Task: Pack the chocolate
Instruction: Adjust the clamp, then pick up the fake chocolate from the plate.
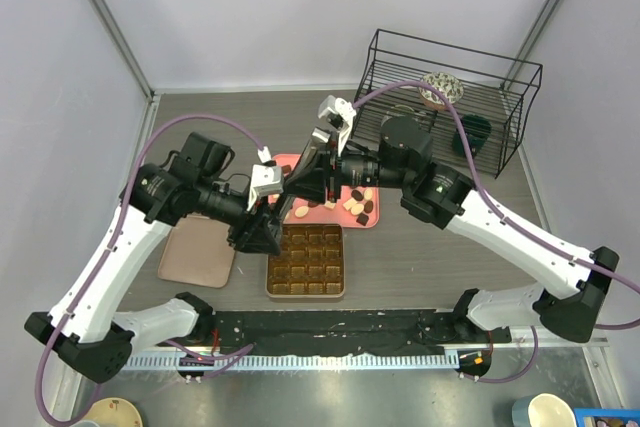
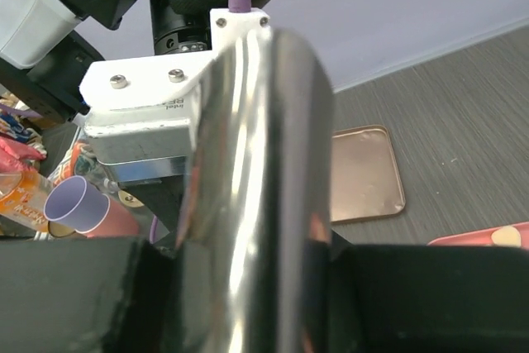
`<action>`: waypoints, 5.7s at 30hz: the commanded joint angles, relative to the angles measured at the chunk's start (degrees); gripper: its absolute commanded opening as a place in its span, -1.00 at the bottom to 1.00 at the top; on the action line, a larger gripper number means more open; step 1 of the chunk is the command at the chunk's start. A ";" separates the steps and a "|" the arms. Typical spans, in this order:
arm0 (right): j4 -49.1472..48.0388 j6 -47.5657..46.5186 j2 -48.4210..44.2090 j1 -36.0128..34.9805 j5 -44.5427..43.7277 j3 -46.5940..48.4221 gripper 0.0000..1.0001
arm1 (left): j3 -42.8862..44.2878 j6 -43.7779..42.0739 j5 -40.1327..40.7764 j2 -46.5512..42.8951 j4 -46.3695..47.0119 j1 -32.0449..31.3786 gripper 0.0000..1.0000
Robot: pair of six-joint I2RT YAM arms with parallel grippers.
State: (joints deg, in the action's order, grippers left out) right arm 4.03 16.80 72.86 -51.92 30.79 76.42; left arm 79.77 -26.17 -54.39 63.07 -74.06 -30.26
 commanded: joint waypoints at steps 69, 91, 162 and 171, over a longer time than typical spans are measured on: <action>-8.52 18.45 2.11 -0.11 -21.12 -2.59 -0.98 | -9.54 6.66 32.07 -9.02 24.85 0.99 0.67; -7.55 17.92 1.23 -0.11 -21.99 -5.23 -0.66 | -7.96 6.40 28.29 -7.79 20.36 0.91 -0.36; 4.31 1.93 -0.01 -0.11 -28.92 -5.58 -0.98 | -1.19 17.10 37.32 -10.77 17.46 1.87 1.00; 4.49 -3.52 6.85 0.41 -40.54 -2.95 -0.99 | -4.35 24.41 40.33 -3.24 23.08 12.75 0.97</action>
State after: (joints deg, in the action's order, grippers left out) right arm 9.50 17.12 76.62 -52.10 -3.11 69.87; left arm 76.60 -6.57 -16.75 54.76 -56.16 -23.07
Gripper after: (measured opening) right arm 0.234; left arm 0.996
